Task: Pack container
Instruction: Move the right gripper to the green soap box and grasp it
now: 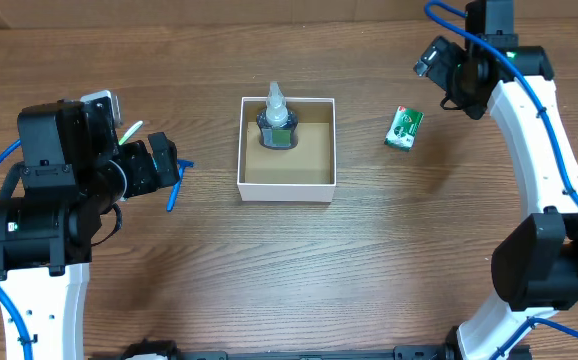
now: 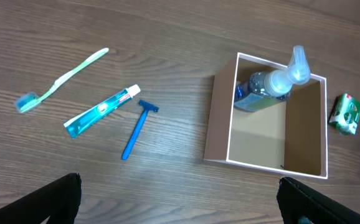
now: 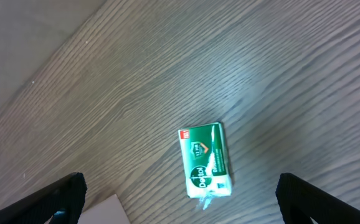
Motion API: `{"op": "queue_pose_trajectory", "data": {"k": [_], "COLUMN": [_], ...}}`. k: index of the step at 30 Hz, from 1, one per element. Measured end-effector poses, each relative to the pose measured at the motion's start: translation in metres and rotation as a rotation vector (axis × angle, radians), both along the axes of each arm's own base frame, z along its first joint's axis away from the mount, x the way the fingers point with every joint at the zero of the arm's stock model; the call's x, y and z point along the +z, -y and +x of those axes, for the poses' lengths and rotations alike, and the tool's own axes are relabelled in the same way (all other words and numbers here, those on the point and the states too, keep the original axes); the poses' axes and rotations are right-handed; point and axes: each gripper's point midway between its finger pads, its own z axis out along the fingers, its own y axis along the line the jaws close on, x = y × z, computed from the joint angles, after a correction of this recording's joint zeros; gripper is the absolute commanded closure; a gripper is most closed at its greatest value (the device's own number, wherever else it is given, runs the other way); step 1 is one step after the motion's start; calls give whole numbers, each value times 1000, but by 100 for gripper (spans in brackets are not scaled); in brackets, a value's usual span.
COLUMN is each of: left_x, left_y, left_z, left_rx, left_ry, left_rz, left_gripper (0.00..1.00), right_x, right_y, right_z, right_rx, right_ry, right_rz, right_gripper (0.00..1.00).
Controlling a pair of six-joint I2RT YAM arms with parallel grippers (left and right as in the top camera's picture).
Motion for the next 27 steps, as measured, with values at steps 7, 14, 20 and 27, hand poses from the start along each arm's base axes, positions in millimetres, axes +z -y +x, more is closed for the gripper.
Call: {"op": "queue_pose_trajectory", "data": {"k": [7, 14, 20, 27], "left_x": [0, 0, 1, 2], "left_y": [0, 0, 0, 0], "left_z": [0, 1, 2, 3], "left_rx": [0, 0, 0, 0], "left_ry": [1, 3, 8, 14], "left_rz": [0, 0, 0, 1], "left_gripper": [0, 0, 0, 0], "right_x": [-29, -101, -111, -142], "right_y": [-2, -11, -22, -23], "right_z": [2, 2, 6, 2], "right_rx": [4, 35, 75, 109], "right_ry": [-66, -221, -223, -288], "right_rz": [2, -41, -118, -151], "right_gripper": [0, 0, 0, 0]}}
